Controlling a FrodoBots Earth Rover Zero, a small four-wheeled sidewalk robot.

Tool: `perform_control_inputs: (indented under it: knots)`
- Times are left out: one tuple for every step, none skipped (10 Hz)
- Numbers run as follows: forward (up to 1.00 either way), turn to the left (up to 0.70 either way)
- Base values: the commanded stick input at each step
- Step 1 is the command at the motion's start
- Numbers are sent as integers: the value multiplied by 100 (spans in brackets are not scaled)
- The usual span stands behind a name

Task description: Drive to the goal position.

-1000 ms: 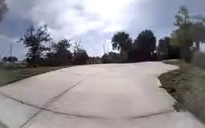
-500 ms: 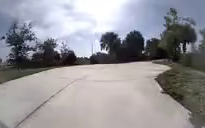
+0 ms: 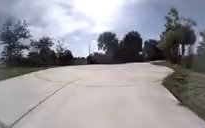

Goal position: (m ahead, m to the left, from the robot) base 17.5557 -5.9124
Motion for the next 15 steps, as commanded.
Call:
perform_control_inputs:
  knots:
    - [84,-7]
    - [84,0]
    - [84,0]
    - [84,0]
    - [84,-34]
    - [84,-34]
    - [84,-34]
    - [84,-34]
    - [84,-22]
    - [84,0]
    - [84,0]
    - [84,0]
    - [84,0]
    - [84,-18]
    - [84,-34]
